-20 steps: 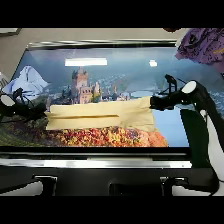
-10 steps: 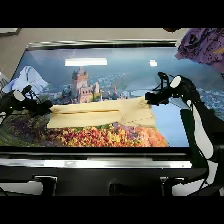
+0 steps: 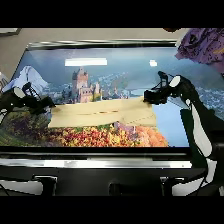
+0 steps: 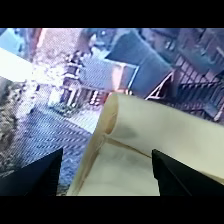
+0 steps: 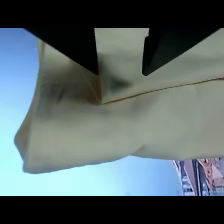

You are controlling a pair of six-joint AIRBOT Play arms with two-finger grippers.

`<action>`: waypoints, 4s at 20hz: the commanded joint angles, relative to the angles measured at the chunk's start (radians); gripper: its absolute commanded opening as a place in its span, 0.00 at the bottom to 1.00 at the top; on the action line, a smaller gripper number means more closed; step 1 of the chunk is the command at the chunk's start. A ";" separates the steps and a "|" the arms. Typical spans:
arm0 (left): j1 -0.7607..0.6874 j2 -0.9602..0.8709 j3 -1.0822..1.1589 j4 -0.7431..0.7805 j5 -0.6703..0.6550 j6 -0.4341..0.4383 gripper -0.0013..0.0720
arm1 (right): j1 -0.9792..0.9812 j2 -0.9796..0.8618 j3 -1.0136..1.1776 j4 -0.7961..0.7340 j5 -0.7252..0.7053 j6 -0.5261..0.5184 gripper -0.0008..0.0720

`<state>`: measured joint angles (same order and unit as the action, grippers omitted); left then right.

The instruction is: Fold the clothes and pants, and hang the long-sleeved shirts on hangers.

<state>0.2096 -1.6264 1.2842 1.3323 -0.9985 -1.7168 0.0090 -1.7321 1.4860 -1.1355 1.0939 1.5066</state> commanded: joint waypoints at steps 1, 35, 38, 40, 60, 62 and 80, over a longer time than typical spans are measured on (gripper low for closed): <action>0.003 0.013 0.115 0.008 -0.081 0.003 0.86 | -0.050 0.035 0.077 0.026 0.061 0.081 0.59; -0.175 -0.023 0.269 -0.246 -0.102 0.010 0.04 | -0.149 -0.053 0.118 0.061 0.359 0.018 0.05; -0.363 -0.105 0.270 -0.354 -0.001 0.009 0.03 | -0.149 0.076 0.118 -0.063 0.391 0.081 0.05; -0.489 -0.161 0.270 -0.435 0.083 0.009 0.03 | -0.149 0.142 0.118 -0.140 0.431 0.116 0.05; -0.949 -0.615 0.719 -0.694 0.264 -0.174 0.03 | -0.149 0.275 0.423 -0.266 0.654 0.203 0.05; -0.914 -0.607 0.719 -0.697 0.220 -0.164 0.03 | -0.149 0.275 0.423 -0.284 0.652 0.203 0.05; -0.187 0.000 0.718 -0.048 -0.555 -0.085 0.03 | 0.457 0.080 0.423 -0.177 0.315 0.760 0.05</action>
<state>-0.0898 -1.6917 2.0022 1.2499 -1.4837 -1.8091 0.3477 -1.5917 1.9079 -1.3197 1.4963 2.1529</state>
